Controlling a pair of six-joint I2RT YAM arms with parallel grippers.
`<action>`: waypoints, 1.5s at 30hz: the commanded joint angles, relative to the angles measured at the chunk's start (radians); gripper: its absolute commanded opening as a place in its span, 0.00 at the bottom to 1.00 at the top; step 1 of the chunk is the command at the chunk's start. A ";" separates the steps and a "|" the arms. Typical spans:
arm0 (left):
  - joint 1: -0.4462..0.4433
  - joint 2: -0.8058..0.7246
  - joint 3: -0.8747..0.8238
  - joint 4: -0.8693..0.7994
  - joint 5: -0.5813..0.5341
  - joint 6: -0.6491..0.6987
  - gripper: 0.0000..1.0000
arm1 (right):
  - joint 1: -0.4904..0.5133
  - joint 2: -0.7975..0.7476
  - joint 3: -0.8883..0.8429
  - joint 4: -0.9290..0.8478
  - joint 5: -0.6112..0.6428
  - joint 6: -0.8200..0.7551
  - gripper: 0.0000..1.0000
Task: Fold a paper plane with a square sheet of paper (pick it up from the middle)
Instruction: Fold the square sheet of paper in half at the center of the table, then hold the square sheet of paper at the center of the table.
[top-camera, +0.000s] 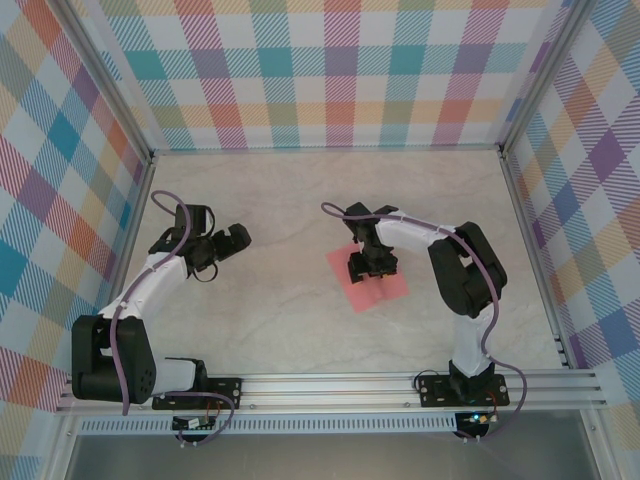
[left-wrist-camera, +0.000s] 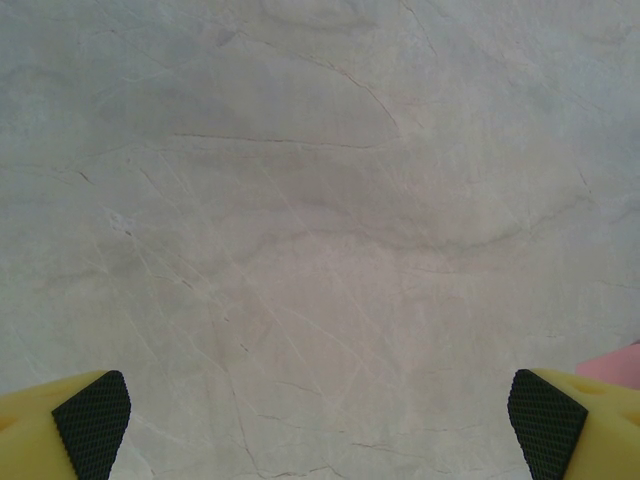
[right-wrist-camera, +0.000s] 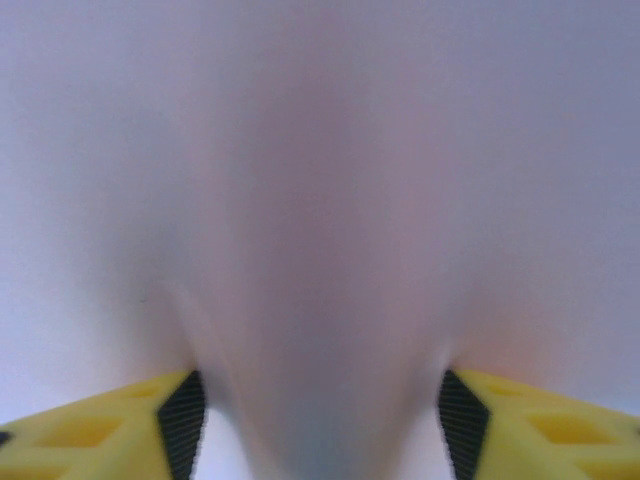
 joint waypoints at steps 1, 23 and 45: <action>0.004 0.003 0.001 0.007 0.035 -0.046 1.00 | 0.005 -0.044 -0.038 0.082 -0.115 0.020 0.52; -0.201 -0.101 -0.339 0.508 0.182 -0.368 0.62 | -0.015 -0.075 -0.150 0.547 -0.687 0.315 0.24; -0.508 0.419 -0.051 0.627 0.067 -0.404 0.16 | -0.018 -0.012 -0.164 0.477 -0.560 0.281 0.28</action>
